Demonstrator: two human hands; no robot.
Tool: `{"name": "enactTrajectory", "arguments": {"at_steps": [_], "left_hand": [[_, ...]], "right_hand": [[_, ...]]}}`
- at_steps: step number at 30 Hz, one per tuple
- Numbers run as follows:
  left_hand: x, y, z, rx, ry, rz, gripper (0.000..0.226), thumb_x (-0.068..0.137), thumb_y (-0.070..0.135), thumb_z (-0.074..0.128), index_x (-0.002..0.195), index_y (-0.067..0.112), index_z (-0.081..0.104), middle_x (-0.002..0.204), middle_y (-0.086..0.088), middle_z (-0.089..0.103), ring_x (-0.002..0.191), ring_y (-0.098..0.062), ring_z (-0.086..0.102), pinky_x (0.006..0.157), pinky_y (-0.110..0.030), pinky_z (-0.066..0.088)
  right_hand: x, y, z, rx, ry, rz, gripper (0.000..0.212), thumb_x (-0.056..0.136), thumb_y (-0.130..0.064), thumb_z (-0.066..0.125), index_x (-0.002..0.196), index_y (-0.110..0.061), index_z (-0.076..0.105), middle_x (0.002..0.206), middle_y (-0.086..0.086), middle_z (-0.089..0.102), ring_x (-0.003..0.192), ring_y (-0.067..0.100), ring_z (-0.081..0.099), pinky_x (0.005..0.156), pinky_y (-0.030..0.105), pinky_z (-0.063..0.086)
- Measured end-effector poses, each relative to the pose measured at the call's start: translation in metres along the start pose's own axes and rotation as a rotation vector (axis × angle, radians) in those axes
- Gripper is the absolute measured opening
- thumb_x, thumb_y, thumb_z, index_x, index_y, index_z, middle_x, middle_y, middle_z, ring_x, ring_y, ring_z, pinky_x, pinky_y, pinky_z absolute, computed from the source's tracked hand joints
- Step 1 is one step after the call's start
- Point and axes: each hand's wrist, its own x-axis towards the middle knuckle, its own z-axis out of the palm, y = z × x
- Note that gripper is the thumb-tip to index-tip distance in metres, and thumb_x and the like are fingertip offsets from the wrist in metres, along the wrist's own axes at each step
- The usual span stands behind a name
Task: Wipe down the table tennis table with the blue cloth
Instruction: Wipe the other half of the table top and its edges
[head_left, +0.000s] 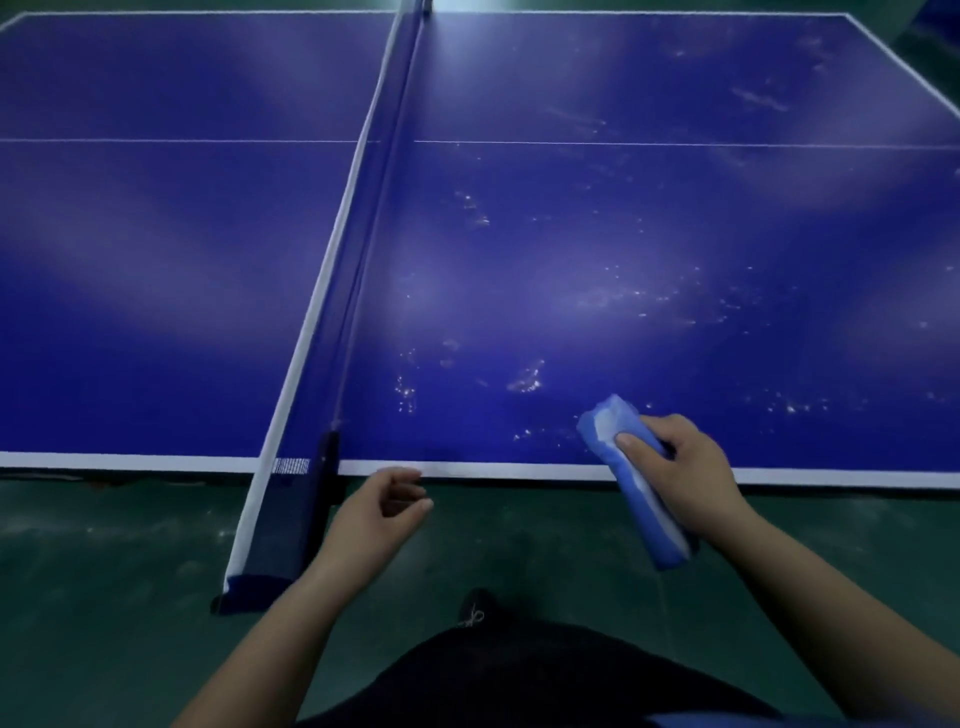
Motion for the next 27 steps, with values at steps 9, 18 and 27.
{"name": "enactTrajectory", "arguments": {"at_steps": [9,18,27], "left_hand": [[0.043,-0.006,-0.022,0.018,0.207,-0.073,0.045,0.087,0.034,0.071,0.128,0.03,0.054,0.126,0.015,0.053,0.117,-0.002,0.045,0.095,-0.023,0.039],[0.056,-0.032,-0.004,0.322,0.494,-0.197,0.07,0.088,0.033,0.068,0.148,0.021,0.035,0.155,0.003,0.031,0.142,-0.016,0.023,0.118,-0.036,0.021],[0.058,-0.045,0.012,0.407,0.513,-0.423,0.073,0.094,0.03,0.056,0.154,0.014,0.018,0.162,0.0,0.015,0.147,-0.018,0.014,0.119,-0.037,0.014]], "right_hand": [[0.089,-0.056,0.045,-0.055,-0.061,-0.22,0.03,0.089,-0.035,0.061,0.068,-0.015,0.053,0.074,0.008,0.042,0.062,0.008,0.041,0.056,0.022,0.033],[0.145,-0.072,0.15,-0.277,-0.369,-0.662,0.029,0.089,-0.024,0.068,0.116,-0.013,0.068,0.09,0.003,0.047,0.082,0.021,0.045,0.07,0.034,0.042],[0.155,-0.074,0.218,-0.383,-0.491,-1.022,0.031,0.079,-0.029,0.073,0.107,-0.014,0.074,0.087,0.015,0.06,0.078,0.035,0.056,0.068,0.042,0.043]]}}
